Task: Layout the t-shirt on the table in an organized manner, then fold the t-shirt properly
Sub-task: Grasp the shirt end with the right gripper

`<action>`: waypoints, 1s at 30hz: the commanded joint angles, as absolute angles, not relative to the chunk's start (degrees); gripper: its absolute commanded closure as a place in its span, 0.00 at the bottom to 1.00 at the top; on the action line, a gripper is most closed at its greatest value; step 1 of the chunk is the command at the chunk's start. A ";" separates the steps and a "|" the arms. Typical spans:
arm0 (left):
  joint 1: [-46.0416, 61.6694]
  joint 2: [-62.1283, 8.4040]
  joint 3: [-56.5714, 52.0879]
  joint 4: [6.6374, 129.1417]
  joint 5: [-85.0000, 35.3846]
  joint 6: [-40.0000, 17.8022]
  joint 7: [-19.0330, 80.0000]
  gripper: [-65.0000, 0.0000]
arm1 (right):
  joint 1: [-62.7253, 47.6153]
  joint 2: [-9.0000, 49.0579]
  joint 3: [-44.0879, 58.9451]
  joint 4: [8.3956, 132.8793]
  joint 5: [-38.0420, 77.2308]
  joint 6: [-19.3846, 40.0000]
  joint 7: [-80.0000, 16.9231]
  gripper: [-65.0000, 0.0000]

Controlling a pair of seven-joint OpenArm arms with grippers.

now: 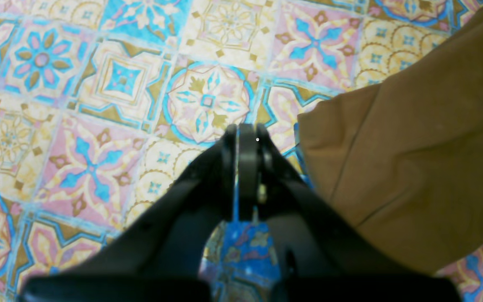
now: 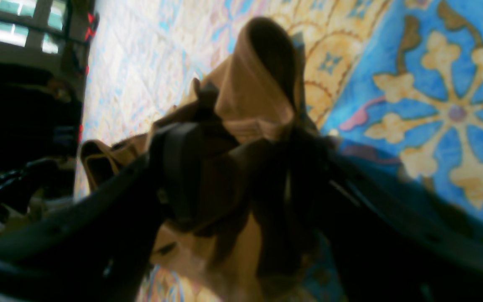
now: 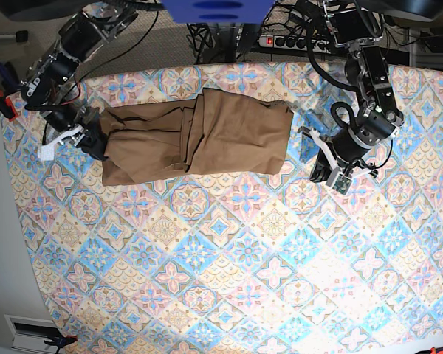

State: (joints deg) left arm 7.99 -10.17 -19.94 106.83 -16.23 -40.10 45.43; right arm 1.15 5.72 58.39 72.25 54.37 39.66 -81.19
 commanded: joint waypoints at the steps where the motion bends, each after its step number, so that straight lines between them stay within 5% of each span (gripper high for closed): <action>1: 7.34 -10.51 -20.00 107.65 -17.19 -40.00 44.18 1.00 | 2.68 7.60 58.59 73.27 56.40 40.00 -80.00 0.50; 13: 7.34 -10.42 -19.91 107.56 -17.19 -40.00 44.26 1.00 | 1.98 7.69 58.59 88.57 56.57 40.00 -80.00 0.50; 30: 7.34 -10.42 -18.07 107.56 -17.10 -40.00 44.26 1.00 | -2.77 6.20 49.27 88.84 56.31 40.00 -80.00 0.50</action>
State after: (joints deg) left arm 8.10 -10.15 -17.78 106.80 -16.23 -40.10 45.45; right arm -3.49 5.54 49.21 87.88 54.63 39.66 -81.17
